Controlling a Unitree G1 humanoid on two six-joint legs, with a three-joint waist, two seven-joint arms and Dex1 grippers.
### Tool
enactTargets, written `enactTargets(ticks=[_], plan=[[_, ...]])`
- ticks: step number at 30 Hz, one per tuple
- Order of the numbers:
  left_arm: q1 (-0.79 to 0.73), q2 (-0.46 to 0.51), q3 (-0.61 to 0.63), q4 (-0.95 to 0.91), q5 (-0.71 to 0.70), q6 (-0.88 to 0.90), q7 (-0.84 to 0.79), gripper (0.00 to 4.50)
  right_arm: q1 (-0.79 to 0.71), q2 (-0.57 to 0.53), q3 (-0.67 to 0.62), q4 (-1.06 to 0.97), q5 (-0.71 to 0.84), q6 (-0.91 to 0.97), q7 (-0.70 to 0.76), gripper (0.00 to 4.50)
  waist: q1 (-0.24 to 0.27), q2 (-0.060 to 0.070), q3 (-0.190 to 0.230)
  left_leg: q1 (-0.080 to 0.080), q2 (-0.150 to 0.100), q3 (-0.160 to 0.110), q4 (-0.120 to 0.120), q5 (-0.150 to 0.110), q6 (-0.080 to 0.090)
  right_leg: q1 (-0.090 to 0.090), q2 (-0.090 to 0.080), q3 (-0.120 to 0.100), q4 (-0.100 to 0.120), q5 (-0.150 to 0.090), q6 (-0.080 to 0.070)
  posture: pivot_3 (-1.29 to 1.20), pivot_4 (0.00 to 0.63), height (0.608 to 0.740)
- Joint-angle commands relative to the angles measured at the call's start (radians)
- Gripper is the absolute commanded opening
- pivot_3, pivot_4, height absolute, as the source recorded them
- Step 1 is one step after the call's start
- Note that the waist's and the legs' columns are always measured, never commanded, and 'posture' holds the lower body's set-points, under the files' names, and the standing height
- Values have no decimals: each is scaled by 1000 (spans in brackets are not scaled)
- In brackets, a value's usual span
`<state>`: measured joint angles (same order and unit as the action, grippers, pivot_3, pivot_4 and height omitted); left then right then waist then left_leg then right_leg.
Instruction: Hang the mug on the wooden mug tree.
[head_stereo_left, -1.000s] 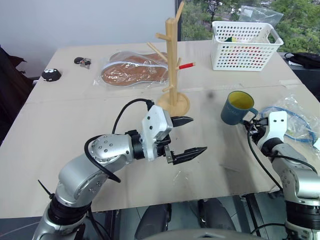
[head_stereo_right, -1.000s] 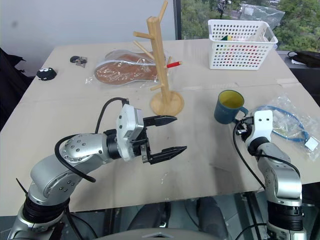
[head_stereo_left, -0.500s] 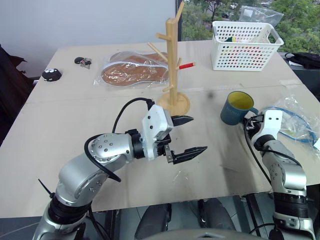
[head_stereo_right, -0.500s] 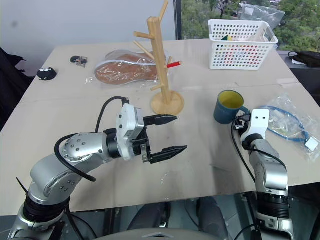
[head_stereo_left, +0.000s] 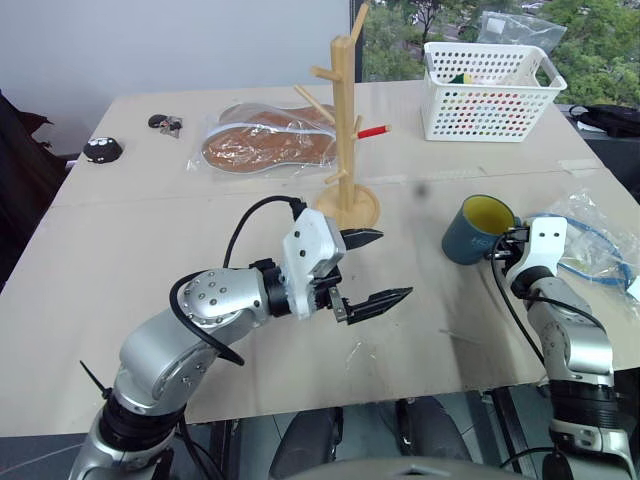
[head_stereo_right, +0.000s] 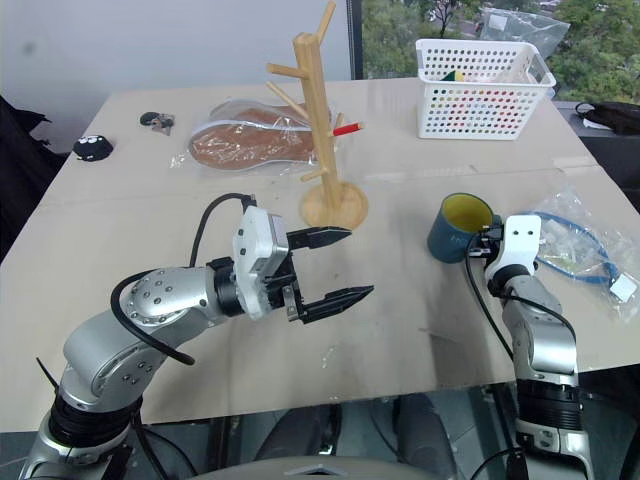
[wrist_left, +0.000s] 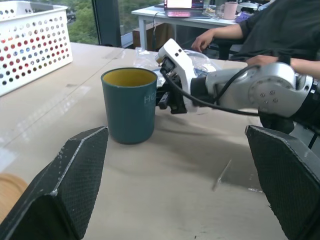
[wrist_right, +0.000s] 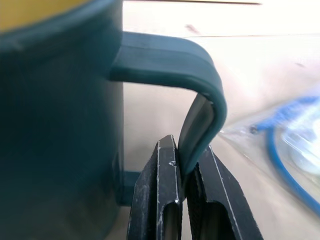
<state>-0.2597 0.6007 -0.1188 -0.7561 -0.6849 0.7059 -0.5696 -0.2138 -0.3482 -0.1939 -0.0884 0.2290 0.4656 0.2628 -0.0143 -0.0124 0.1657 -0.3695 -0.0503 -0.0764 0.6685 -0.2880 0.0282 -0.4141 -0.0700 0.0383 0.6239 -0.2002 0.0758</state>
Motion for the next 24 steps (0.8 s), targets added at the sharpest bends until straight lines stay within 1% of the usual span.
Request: enactTargets(ticks=[1,4,7,10,14,19,22,24], plan=[[41,-47,30,-32,48,-73,55,4500,-95,-112,34,-51,51,-7,186,71,-3,1,1,0,0,1,0,0,0,0,0,1,0,0,0,0,150,740],[99,-115,46,-39,125,-171,119,4500,-210,-204,82,-6,65,-38,344,71,-5,2,1,1,0,2,0,0,0,0,0,2,0,0,0,0,150,740],[160,-204,51,-55,214,-264,210,4500,-374,-275,157,105,45,-152,537,71,-6,1,1,2,1,2,0,0,1,0,0,2,0,0,0,0,150,740],[204,-279,44,-64,319,-342,300,4500,-545,-298,220,278,11,-272,683,71,-2,1,1,1,1,1,0,0,1,1,0,0,-1,0,0,0,150,740],[241,-357,38,-79,412,-409,384,4500,-752,-285,275,550,-31,-454,852,71,8,-1,1,0,0,0,0,0,0,1,-1,-1,-2,0,0,0,150,740],[286,-406,12,-98,440,-440,412,4500,-976,-256,321,864,-103,-628,977,71,2,-1,2,-3,0,0,-1,0,0,-2,-2,-1,-3,0,0,0,150,740],[309,-425,-5,-94,449,-467,414,4500,-1108,-228,354,1045,-173,-723,1003,71,-1,0,2,-9,0,0,0,0,0,-9,-2,-1,-2,1,-1,0,150,740],[319,-431,-12,-89,454,-484,410,4500,-1157,-212,365,1123,-205,-770,1006,71,-1,0,2,-11,0,0,-1,0,0,-12,-2,0,-1,1,-1,0,150,740]])
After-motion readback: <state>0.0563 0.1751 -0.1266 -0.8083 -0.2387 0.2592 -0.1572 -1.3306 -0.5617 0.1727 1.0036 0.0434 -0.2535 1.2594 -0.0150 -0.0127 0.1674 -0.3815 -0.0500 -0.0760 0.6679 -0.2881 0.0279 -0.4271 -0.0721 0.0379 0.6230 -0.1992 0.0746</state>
